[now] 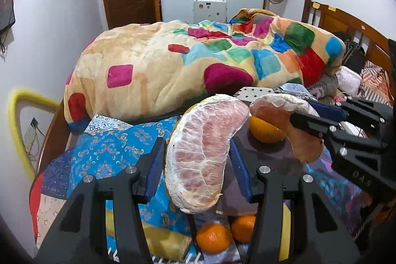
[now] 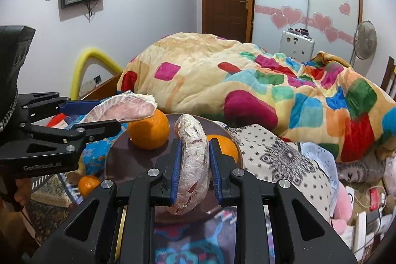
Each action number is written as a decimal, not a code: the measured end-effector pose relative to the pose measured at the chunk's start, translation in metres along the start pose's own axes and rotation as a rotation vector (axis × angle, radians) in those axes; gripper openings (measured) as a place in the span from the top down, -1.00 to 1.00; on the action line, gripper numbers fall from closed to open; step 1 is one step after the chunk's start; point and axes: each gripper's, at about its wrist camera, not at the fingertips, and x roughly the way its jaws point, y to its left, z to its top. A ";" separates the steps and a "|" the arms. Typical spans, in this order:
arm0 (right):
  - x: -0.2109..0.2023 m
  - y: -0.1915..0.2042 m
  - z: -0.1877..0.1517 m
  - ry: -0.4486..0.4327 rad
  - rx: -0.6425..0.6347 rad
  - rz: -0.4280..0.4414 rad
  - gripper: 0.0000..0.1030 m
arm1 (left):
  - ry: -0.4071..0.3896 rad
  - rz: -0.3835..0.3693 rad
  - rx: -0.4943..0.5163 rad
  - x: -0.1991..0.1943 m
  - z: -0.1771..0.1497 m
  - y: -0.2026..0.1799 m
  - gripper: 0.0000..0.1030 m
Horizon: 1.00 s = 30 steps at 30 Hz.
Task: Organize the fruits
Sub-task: 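Lower both pomelo segments onto the plate beside the oranges and open both tools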
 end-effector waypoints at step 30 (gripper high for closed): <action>-0.036 0.006 -0.012 -0.001 0.009 -0.018 0.19 | 0.005 -0.032 -0.017 -0.028 -0.009 0.002 -0.17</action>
